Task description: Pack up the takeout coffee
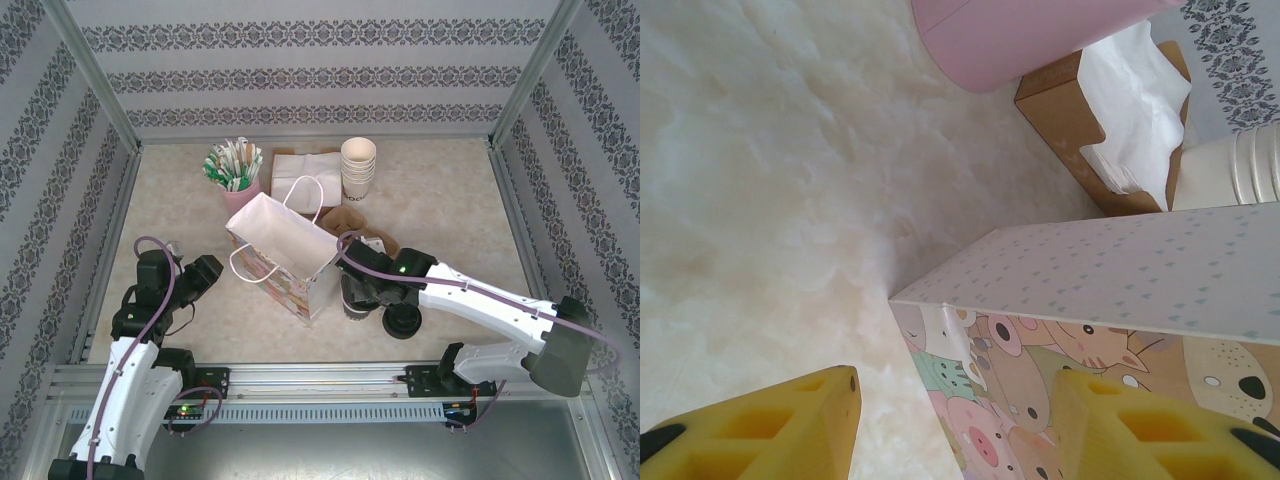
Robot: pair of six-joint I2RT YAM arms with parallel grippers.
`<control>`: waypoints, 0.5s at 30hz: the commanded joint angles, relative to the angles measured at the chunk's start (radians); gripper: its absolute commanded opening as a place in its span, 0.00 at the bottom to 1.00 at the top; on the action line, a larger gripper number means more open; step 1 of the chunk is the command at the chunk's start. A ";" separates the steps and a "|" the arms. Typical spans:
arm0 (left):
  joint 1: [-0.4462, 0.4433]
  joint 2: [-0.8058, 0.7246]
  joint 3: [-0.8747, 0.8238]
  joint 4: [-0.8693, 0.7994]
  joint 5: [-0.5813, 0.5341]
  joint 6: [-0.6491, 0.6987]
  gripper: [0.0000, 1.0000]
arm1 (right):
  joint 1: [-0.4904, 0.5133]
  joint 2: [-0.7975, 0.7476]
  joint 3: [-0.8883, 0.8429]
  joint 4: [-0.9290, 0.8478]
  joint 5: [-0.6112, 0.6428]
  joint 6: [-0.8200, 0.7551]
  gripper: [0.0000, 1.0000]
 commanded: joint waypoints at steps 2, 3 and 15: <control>0.007 -0.012 -0.013 -0.028 -0.010 0.020 0.54 | 0.025 -0.002 0.026 -0.018 0.015 -0.007 0.69; 0.007 -0.012 -0.013 -0.028 -0.011 0.020 0.54 | 0.028 0.003 0.027 -0.019 0.017 -0.008 0.69; 0.007 -0.016 -0.012 -0.034 -0.013 0.019 0.54 | 0.051 0.013 0.060 -0.039 0.045 -0.025 0.69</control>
